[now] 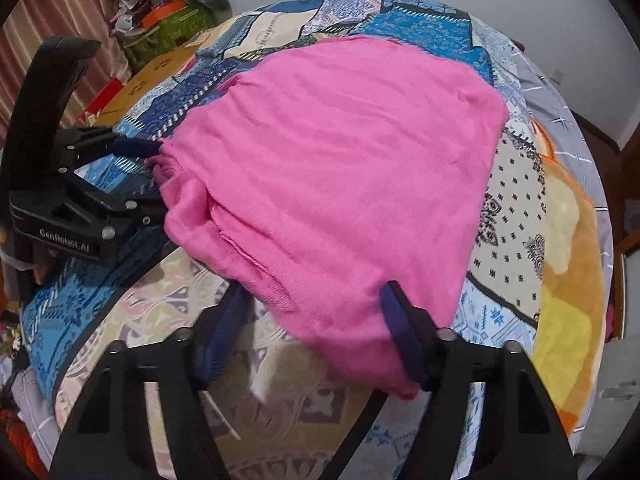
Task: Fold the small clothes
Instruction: 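Release the cardigan with both grippers and press the folded bundle flat, then grasp the cardigan's ribbed edge with the right gripper and lift it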
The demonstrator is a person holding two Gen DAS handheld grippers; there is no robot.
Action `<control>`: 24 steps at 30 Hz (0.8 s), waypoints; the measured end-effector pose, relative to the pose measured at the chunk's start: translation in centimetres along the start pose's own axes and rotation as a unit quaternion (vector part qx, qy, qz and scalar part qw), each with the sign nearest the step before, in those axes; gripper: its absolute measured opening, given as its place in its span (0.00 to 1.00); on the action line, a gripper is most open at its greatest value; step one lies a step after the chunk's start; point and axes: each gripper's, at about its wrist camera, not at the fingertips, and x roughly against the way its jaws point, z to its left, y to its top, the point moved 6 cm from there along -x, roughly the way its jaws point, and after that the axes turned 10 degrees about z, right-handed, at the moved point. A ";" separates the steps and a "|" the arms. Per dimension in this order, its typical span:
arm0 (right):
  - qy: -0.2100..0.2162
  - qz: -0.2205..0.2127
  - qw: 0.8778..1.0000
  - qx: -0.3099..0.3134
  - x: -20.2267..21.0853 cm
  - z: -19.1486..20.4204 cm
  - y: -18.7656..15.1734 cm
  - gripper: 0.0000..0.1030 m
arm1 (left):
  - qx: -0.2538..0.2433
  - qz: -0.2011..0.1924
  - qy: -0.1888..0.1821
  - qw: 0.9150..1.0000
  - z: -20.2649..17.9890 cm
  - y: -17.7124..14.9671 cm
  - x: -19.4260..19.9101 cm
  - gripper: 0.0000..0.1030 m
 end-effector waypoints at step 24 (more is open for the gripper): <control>-0.030 -0.103 0.994 0.004 6.5 -1.2 5.4 0.09 | 0.039 -0.107 0.019 0.993 0.7 4.9 7.1 0.11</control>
